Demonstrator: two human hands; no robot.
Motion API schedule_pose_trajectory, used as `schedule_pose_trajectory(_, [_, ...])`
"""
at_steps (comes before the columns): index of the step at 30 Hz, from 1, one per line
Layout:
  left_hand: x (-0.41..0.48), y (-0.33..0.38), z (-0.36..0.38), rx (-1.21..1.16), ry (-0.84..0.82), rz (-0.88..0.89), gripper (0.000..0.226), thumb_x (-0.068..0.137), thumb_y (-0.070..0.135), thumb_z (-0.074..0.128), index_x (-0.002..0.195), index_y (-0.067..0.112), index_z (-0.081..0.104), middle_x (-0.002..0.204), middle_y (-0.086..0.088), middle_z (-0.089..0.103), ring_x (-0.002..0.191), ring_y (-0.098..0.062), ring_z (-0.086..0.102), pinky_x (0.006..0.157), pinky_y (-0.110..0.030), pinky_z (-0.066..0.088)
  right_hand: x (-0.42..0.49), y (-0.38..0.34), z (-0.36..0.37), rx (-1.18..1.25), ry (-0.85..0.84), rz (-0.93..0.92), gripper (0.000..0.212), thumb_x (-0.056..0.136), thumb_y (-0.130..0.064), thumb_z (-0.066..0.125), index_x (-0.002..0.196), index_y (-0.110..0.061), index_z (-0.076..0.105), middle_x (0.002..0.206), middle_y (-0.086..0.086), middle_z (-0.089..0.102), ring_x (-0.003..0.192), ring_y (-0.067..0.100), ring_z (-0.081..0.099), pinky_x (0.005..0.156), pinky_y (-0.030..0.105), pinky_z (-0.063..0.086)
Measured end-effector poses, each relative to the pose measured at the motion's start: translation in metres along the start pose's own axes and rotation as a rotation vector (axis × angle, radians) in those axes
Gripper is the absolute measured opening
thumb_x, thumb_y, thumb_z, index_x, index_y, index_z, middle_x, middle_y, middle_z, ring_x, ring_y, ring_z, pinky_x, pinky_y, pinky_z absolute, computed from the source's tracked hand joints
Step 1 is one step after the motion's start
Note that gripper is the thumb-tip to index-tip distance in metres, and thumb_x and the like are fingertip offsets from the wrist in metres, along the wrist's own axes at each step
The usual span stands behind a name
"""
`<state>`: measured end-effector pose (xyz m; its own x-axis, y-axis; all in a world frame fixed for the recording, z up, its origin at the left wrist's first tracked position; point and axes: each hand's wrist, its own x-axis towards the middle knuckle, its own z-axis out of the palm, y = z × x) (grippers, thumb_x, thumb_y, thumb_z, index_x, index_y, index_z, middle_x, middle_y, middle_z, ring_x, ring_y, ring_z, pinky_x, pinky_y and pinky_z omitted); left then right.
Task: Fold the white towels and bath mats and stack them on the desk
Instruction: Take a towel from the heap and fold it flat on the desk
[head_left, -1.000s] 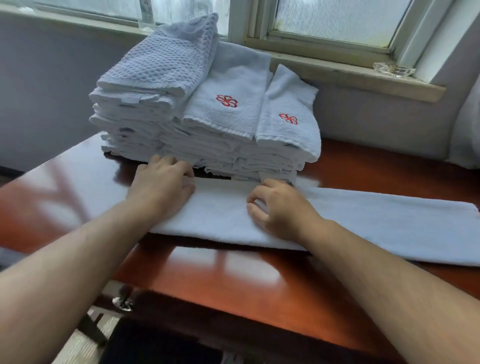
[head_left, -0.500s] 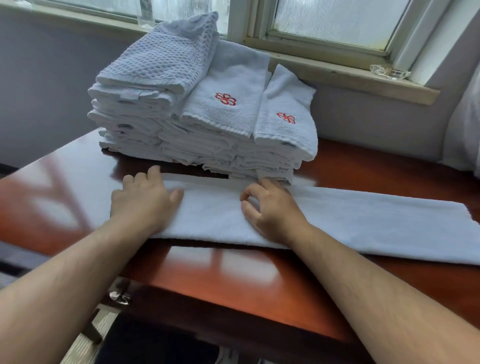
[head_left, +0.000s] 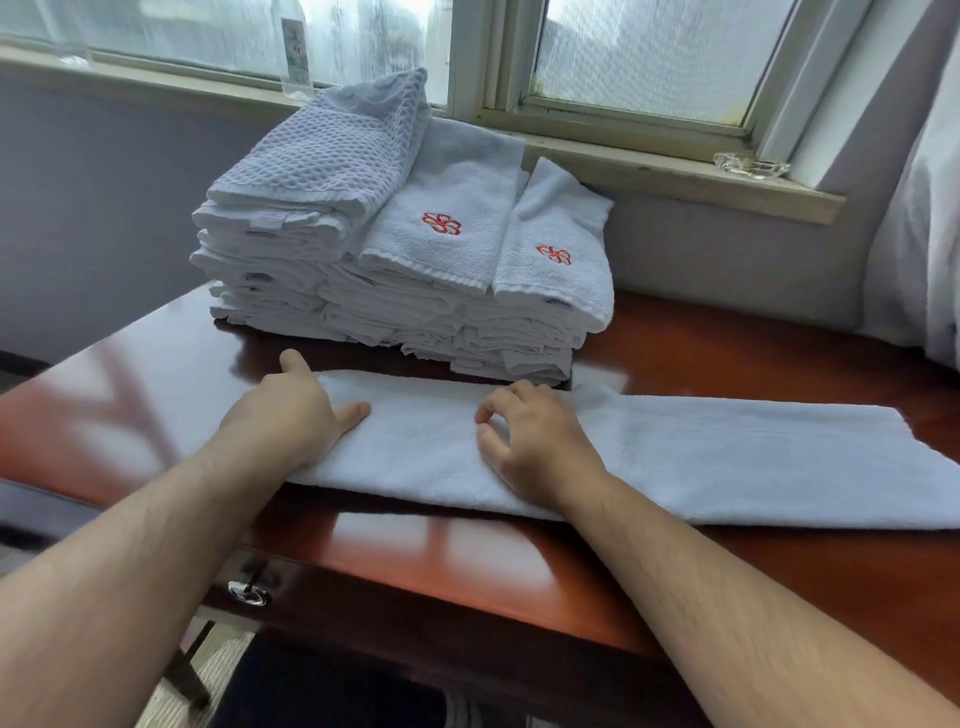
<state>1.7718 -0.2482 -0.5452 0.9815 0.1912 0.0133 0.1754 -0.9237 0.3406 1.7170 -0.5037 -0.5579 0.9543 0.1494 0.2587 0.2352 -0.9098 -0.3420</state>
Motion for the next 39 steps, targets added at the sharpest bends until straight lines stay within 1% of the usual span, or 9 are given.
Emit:
schedule_pose_trajectory(5, [-0.007, -0.012, 0.009, -0.301, 0.060, 0.165, 0.084, 0.088, 0.044, 0.071, 0.152, 0.018, 0.024, 0.137, -0.017, 0.058, 0.124, -0.040, 0.053, 0.096, -0.042, 0.042, -0.005, -0.009, 0.005, -0.046, 0.052, 0.039, 0.019, 0.094, -0.038, 0.048, 0.106, -0.030, 0.060, 0.109, -0.010, 0.054, 0.100, 0.012, 0.041, 0.087, 0.029, 0.031])
schedule_pose_trajectory(10, [0.000, -0.026, 0.004, -0.773, 0.069, 0.046, 0.080, 0.089, 0.026, 0.072, 0.154, 0.026, 0.027, 0.127, -0.003, 0.053, 0.110, -0.017, 0.051, 0.093, -0.026, 0.034, -0.006, -0.018, 0.011, -0.066, 0.053, 0.044, 0.019, 0.093, -0.040, 0.048, 0.106, -0.031, 0.059, 0.109, -0.011, 0.053, 0.097, 0.010, 0.039, 0.083, 0.028, 0.029])
schedule_pose_trajectory(14, [0.008, -0.037, -0.013, -0.998, -0.063, -0.009, 0.074, 0.087, 0.022, 0.072, 0.152, 0.027, 0.036, 0.138, -0.004, 0.053, 0.121, -0.018, 0.058, 0.109, -0.038, 0.044, -0.002, -0.030, 0.015, -0.038, 0.029, 0.032, 0.019, 0.093, -0.039, 0.050, 0.106, -0.032, 0.062, 0.110, -0.012, 0.055, 0.098, 0.010, 0.040, 0.085, 0.027, 0.032])
schedule_pose_trajectory(18, [0.011, -0.037, -0.043, -1.172, -0.189, -0.061, 0.063, 0.093, 0.011, 0.063, 0.149, 0.031, 0.041, 0.126, 0.003, 0.057, 0.105, -0.015, 0.067, 0.089, -0.036, 0.056, 0.011, -0.049, 0.009, 0.205, -0.133, 0.147, 0.014, 0.092, -0.037, 0.056, 0.096, -0.036, 0.069, 0.111, -0.015, 0.059, 0.103, 0.008, 0.052, 0.088, 0.028, 0.046])
schedule_pose_trajectory(24, [-0.011, 0.001, -0.090, -1.148, -0.280, 0.067, 0.064, 0.097, 0.005, 0.060, 0.152, 0.027, 0.035, 0.120, 0.011, 0.058, 0.095, -0.005, 0.071, 0.074, -0.028, 0.059, 0.017, -0.056, -0.012, 0.764, -0.121, 0.318, 0.022, 0.094, -0.037, 0.061, 0.089, -0.023, 0.077, 0.089, 0.002, 0.075, 0.076, 0.010, 0.068, 0.067, 0.024, 0.053])
schedule_pose_trajectory(30, [-0.047, 0.109, -0.095, -1.075, -0.365, 0.212, 0.065, 0.093, -0.004, 0.056, 0.150, 0.023, 0.040, 0.121, -0.017, 0.066, 0.098, -0.029, 0.068, 0.093, -0.041, 0.054, 0.000, -0.022, -0.057, 1.399, -0.200, 0.639, 0.059, 0.102, -0.054, 0.044, 0.107, 0.000, 0.069, 0.096, 0.021, 0.074, 0.080, 0.031, 0.073, 0.060, 0.033, 0.056])
schedule_pose_trajectory(33, [-0.069, 0.186, -0.078, -0.985, -0.440, 0.343, 0.067, 0.091, 0.001, 0.058, 0.150, 0.028, 0.039, 0.121, -0.017, 0.063, 0.088, -0.025, 0.066, 0.074, -0.031, 0.054, -0.023, 0.023, -0.089, 1.515, -0.166, 0.699, 0.075, 0.100, -0.063, 0.037, 0.123, 0.004, 0.062, 0.111, 0.029, 0.070, 0.090, 0.035, 0.072, 0.074, 0.040, 0.060])
schedule_pose_trajectory(37, [-0.108, 0.274, -0.037, -0.886, -0.579, 0.448, 0.068, 0.095, 0.012, 0.059, 0.155, 0.027, 0.030, 0.138, -0.013, 0.053, 0.107, -0.028, 0.064, 0.093, -0.042, 0.057, -0.066, 0.094, -0.125, 1.664, 0.003, 0.717, 0.090, 0.097, -0.071, 0.029, 0.137, 0.005, 0.056, 0.135, 0.030, 0.059, 0.119, 0.038, 0.063, 0.100, 0.048, 0.052])
schedule_pose_trajectory(39, [-0.119, 0.293, -0.024, -0.978, -0.780, 0.456, 0.066, 0.099, 0.018, 0.057, 0.156, 0.027, 0.026, 0.126, -0.012, 0.058, 0.089, -0.022, 0.070, 0.078, -0.037, 0.062, -0.086, 0.116, -0.141, 1.722, -0.005, 0.692, 0.093, 0.094, -0.077, 0.027, 0.134, -0.001, 0.062, 0.136, 0.024, 0.061, 0.126, 0.037, 0.060, 0.107, 0.051, 0.045])
